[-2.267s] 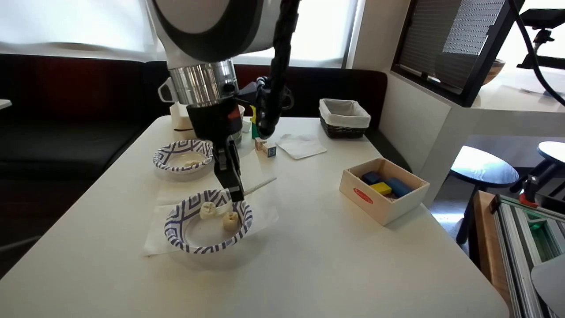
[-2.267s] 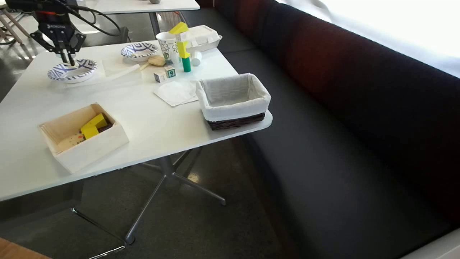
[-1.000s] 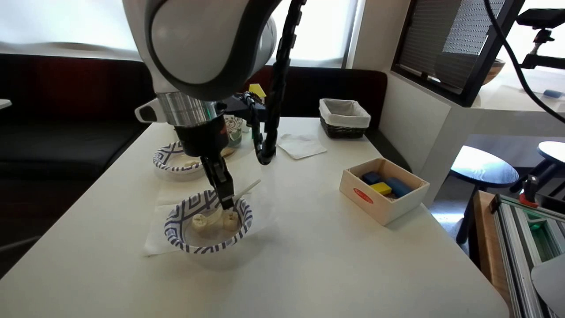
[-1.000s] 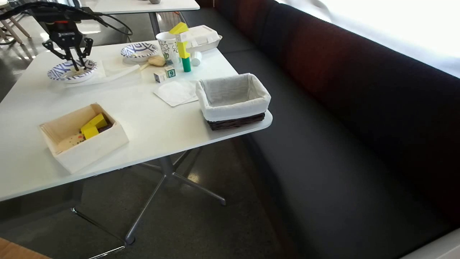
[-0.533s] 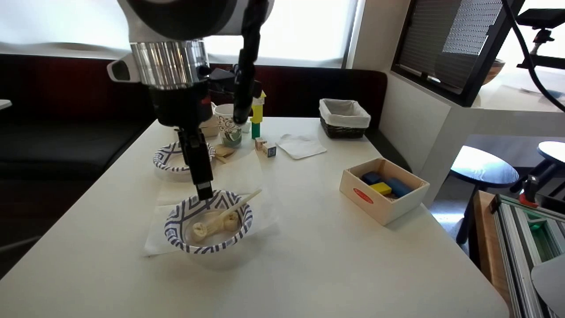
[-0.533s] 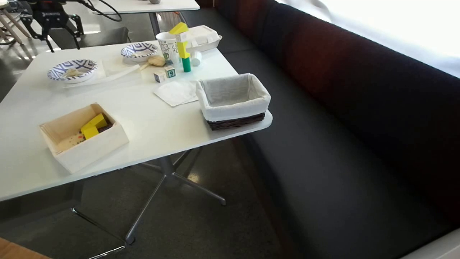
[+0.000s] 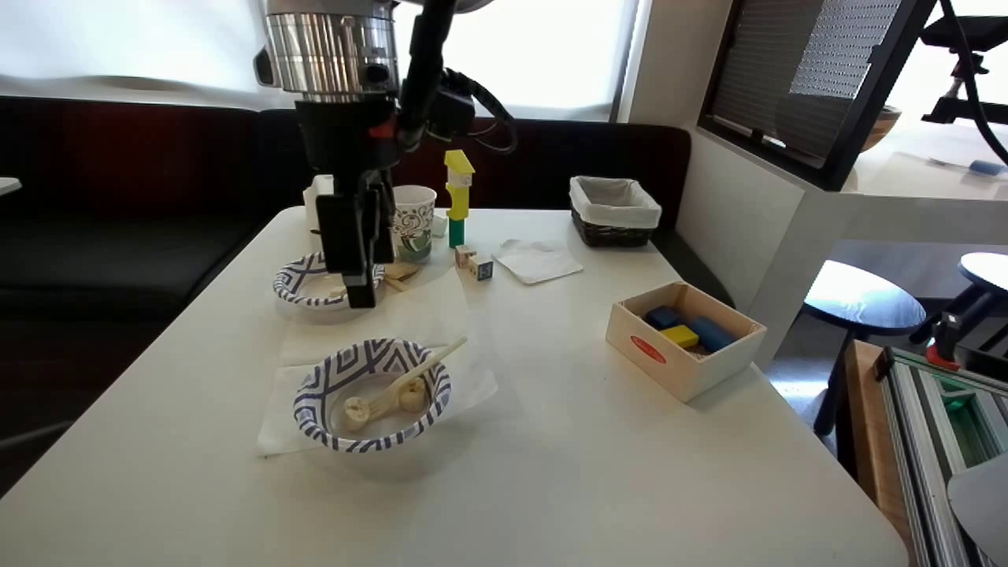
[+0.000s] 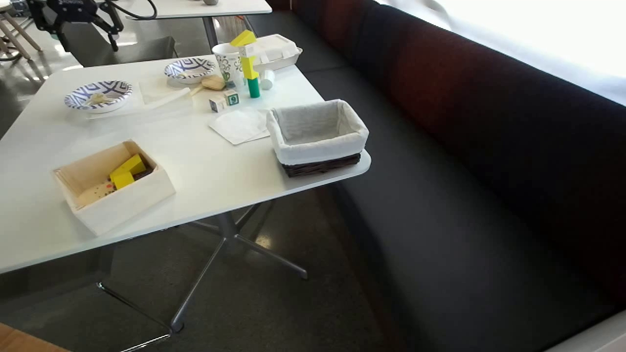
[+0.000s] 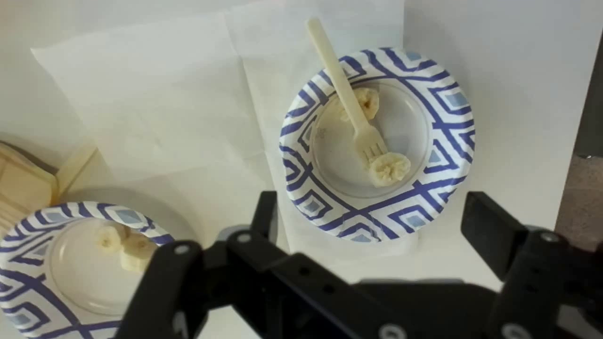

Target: Get the fork and move one white object in the bowl to the right to the one on the left

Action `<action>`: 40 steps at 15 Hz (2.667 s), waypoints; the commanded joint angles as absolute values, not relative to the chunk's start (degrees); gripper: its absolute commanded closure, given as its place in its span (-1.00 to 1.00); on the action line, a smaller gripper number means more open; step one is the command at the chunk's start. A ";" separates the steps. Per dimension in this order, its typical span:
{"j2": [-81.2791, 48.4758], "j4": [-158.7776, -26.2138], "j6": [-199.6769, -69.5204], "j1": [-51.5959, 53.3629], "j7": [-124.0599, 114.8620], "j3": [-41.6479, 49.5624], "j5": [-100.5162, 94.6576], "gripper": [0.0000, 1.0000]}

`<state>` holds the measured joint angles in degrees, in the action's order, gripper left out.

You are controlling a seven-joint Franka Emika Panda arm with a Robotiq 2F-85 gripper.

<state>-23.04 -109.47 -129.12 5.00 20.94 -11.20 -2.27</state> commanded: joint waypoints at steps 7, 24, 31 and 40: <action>-19.93 -111.53 -129.10 5.51 12.48 -8.96 -1.96 -1.00; -40.97 -82.76 -142.05 5.98 9.62 -4.08 -10.40 -1.00; -47.69 -75.67 -146.36 5.89 6.30 -2.55 -9.73 -1.00; -60.50 -61.16 -146.49 5.35 3.07 -2.42 -6.32 -1.00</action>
<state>-55.55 -67.92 -146.07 5.39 4.51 -1.75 -8.97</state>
